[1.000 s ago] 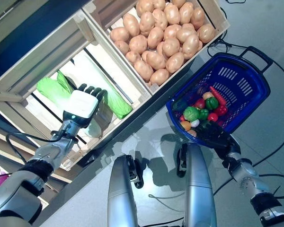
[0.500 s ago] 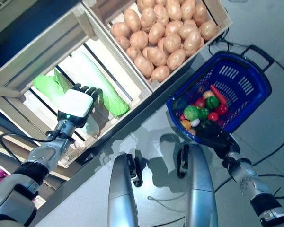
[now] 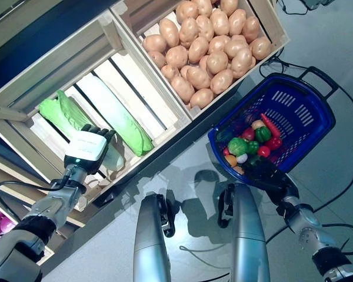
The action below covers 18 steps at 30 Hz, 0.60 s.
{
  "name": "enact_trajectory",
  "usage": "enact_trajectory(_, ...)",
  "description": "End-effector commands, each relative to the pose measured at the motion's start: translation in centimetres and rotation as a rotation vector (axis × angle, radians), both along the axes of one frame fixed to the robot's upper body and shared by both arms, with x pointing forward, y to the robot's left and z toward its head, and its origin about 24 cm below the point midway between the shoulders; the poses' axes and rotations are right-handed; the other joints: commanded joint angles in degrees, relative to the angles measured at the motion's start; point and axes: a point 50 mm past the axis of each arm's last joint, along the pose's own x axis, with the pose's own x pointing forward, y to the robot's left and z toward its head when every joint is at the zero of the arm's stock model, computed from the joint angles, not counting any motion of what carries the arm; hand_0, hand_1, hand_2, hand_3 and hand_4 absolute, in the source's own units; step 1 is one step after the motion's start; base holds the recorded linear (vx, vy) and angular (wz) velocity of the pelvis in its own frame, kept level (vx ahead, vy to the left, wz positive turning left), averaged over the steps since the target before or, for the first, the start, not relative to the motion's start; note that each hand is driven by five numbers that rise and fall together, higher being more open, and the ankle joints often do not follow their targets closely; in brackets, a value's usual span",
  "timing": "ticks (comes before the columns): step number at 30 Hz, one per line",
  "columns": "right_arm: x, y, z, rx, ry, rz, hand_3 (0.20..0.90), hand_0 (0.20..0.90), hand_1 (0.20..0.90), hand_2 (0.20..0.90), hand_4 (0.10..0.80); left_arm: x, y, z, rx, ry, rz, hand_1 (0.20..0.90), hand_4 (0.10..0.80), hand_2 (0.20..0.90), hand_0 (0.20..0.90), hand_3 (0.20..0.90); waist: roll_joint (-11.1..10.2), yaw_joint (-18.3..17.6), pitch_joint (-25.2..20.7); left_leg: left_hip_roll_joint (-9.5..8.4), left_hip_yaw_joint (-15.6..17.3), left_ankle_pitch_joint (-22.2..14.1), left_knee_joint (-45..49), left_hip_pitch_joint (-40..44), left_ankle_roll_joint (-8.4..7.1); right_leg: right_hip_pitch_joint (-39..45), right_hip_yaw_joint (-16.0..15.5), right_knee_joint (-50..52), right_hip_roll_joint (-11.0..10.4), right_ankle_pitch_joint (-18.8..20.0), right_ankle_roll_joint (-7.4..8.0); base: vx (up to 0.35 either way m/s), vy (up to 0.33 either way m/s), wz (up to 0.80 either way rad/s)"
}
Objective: Put vegetables into the basket
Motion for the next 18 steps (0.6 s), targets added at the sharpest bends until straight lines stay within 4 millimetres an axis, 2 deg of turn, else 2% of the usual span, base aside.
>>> enact_trajectory(1,1.0,-1.1,3.9,0.021,-0.230,-0.038,0.900,0.900,0.900,0.900,0.800,-1.4,5.7,1.7,0.022,-0.035,0.301,0.900,0.800,0.900,0.900,0.900,-0.44,0.78,0.59,-0.24,2.64,-5.67,0.40,0.58,3.65,3.32,0.82,-0.11,-2.24,-3.05,-1.00,0.000,0.000,0.00)
enact_trajectory(11,1.8,-2.2,6.7,0.004,-0.334,-0.089,0.900,0.900,0.900,0.900,0.800,0.2,4.9,4.0,0.092,-0.041,0.237,0.900,0.800,0.900,0.900,0.900,-0.96,1.14,1.63,0.63,0.78,-5.90,5.18,-7.40,3.71,-3.90,0.12,4.23,-3.04,-3.41,-0.76,-0.019,0.000,0.03)
enact_trajectory(18,1.7,-3.6,9.3,-0.014,-0.446,-0.130,0.900,0.900,0.900,0.900,0.800,0.2,5.9,6.3,0.165,-0.038,0.278,0.900,0.800,0.900,0.900,0.900,-1.35,1.23,2.56,0.91,-0.59,-5.90,8.57,-13.05,4.04,-9.26,0.30,6.81,-2.99,-2.83,-0.44,-0.007,-0.002,0.13)
